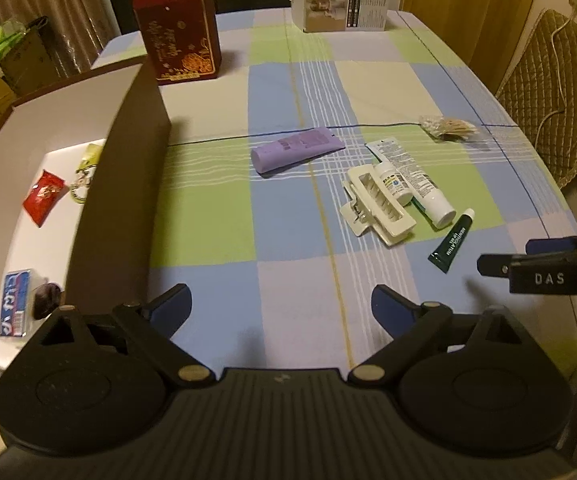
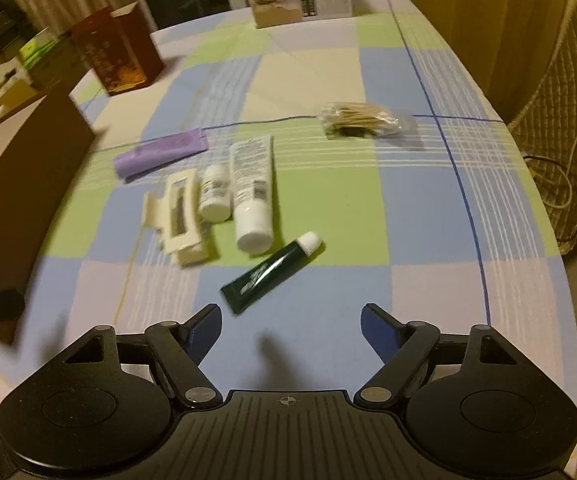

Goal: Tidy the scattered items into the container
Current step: 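Grasp the cream hair clip with left tool while right tool grasps the green lip gel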

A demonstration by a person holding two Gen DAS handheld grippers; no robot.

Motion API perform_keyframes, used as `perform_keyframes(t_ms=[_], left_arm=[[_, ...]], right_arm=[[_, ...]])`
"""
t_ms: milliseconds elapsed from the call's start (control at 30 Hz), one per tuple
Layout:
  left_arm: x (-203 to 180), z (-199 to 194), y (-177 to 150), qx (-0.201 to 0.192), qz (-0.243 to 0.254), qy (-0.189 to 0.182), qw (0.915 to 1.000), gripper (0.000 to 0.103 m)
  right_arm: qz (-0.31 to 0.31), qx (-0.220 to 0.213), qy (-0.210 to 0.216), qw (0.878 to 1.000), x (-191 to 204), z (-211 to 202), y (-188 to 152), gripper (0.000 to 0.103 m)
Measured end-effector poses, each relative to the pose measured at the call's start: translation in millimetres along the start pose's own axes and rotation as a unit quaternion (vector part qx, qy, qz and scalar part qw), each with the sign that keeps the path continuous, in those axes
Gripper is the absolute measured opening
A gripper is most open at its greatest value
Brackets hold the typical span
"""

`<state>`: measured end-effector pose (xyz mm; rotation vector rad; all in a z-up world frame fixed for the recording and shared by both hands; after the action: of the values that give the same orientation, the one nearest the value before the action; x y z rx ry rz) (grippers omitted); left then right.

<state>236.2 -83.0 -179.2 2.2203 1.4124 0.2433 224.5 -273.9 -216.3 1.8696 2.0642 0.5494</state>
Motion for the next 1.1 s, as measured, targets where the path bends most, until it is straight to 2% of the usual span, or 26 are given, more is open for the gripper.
perform_keyframes(t_ms=[133,233,433,533,667,733,967,1100], left_arm=[[1,16,6,0.008,0.002,-0.004,1.0000,0.095],[3,24,10,0.011,0.002,-0.004,0.9999,0.095],[7,39,16,0.017,0.000,-0.004,0.9998,0.094],[5,46,17,0.022,0.002,-0.005,0.9997,0.093],[0,54,20,0.026,0.005,-0.014,0.9996,0.091],[-4,57,22,0.024,0.005,-0.024,0.9994,0.090],[-29,73,40,0.012,0.002,-0.066,0.9977,0.090],[-38,90,52,0.015,-0.009,-0.076,0.9969,0.090]], right_arm=[[0.010,0.000,-0.001,1.000,0,15,10,0.083],[0.006,-0.001,0.000,1.000,4,26,15,0.069],[0.006,-0.005,-0.006,1.000,4,46,18,0.066],[-0.023,-0.017,-0.012,1.000,8,48,22,0.052],[-0.094,-0.024,-0.042,0.994,9,47,19,0.023],[-0.109,-0.021,-0.042,0.993,6,46,16,0.021],[-0.091,-0.010,-0.029,0.995,-2,46,15,0.021],[-0.088,-0.009,-0.024,0.996,-4,46,17,0.021]])
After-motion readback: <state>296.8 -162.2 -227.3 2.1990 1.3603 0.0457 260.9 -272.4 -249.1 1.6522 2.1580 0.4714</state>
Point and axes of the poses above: each gripper's, at about its wrist camera, not at the fingertips, and z roughly the way its jaws point, x to its left, y to its top, the point moved 7 cm from there along z, roughly the way its jaws point, and after that the axes turned 10 degrees about -y, right-handed, at the moved point
